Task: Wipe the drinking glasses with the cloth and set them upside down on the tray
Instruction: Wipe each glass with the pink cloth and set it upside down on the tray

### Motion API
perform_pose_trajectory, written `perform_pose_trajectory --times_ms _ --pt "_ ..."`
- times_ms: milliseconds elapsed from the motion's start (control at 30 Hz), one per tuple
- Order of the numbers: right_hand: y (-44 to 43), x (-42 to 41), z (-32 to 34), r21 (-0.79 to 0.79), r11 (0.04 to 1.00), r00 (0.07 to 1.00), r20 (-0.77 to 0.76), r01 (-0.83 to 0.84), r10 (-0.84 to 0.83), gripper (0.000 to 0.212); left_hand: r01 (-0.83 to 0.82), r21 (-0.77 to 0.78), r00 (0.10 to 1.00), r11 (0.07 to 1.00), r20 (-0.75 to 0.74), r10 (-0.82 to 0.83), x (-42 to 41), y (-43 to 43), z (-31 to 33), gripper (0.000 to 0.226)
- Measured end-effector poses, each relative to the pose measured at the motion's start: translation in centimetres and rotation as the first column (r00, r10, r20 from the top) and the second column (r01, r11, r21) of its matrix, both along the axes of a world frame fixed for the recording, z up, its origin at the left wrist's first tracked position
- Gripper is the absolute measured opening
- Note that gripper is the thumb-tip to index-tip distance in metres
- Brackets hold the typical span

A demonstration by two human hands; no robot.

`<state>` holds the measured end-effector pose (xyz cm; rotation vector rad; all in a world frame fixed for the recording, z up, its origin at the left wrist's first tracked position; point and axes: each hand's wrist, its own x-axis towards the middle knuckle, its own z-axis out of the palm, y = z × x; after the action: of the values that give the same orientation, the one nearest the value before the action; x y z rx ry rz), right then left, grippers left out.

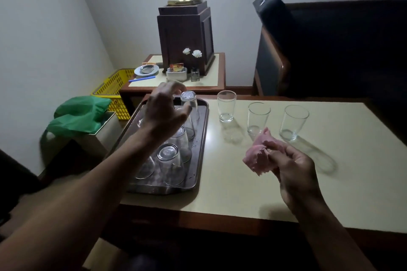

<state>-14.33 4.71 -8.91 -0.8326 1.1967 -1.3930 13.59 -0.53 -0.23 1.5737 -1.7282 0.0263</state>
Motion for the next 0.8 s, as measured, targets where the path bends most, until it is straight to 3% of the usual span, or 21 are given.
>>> perform_pose_trajectory --times_ms 67,133,267,400,467,567,633,700,800 --pt "-0.1 -0.8 -0.3 0.009 0.999 0.999 0.001 0.04 -0.04 0.022 0.096 0.014 0.995 0.995 0.008 -0.096 -4.0 0.0 -0.2 0.032" --pt "-0.3 -1.7 -0.5 0.019 0.997 0.997 0.029 0.072 -0.072 0.019 0.154 0.137 0.986 0.978 -0.082 -0.144 -7.6 -1.0 -1.3 0.036" --pt "-0.6 -4.2 -0.3 0.047 0.995 0.985 0.142 0.086 -0.092 0.025 0.175 0.449 0.931 0.876 -0.365 0.002 -13.1 -4.7 -6.5 0.067" --pt "-1.0 -7.3 -0.2 0.073 0.996 0.986 0.152 0.058 -0.069 0.032 0.17 0.524 0.915 0.835 -0.398 0.063 -16.7 -8.7 -10.9 0.103" --pt "-1.2 -8.3 -0.2 0.06 0.997 0.979 0.196 0.051 -0.062 0.032 0.173 0.496 0.92 0.851 -0.389 0.039 -17.9 -10.1 -12.1 0.096" --pt "-1.5 -9.0 -0.2 0.057 0.997 0.97 0.237 0.051 -0.063 0.022 0.181 0.456 0.909 0.872 -0.416 0.029 -18.5 -11.2 -13.1 0.064" --pt "-1.6 -9.5 -0.2 0.067 0.996 0.97 0.233 0.061 -0.075 0.017 0.221 0.441 0.879 0.87 -0.476 0.018 -18.3 -11.1 -13.3 0.055" --pt "-1.5 -9.8 -0.1 0.066 0.994 0.971 0.22 0.083 -0.096 0.017 0.306 0.45 0.798 0.839 -0.601 0.031 -17.9 -9.7 -12.9 0.053" --pt "-1.0 -9.6 0.2 0.034 0.995 0.981 0.165 0.098 -0.103 0.021 0.47 0.392 0.591 0.791 -0.805 0.048 -17.1 -5.9 -11.1 0.059"
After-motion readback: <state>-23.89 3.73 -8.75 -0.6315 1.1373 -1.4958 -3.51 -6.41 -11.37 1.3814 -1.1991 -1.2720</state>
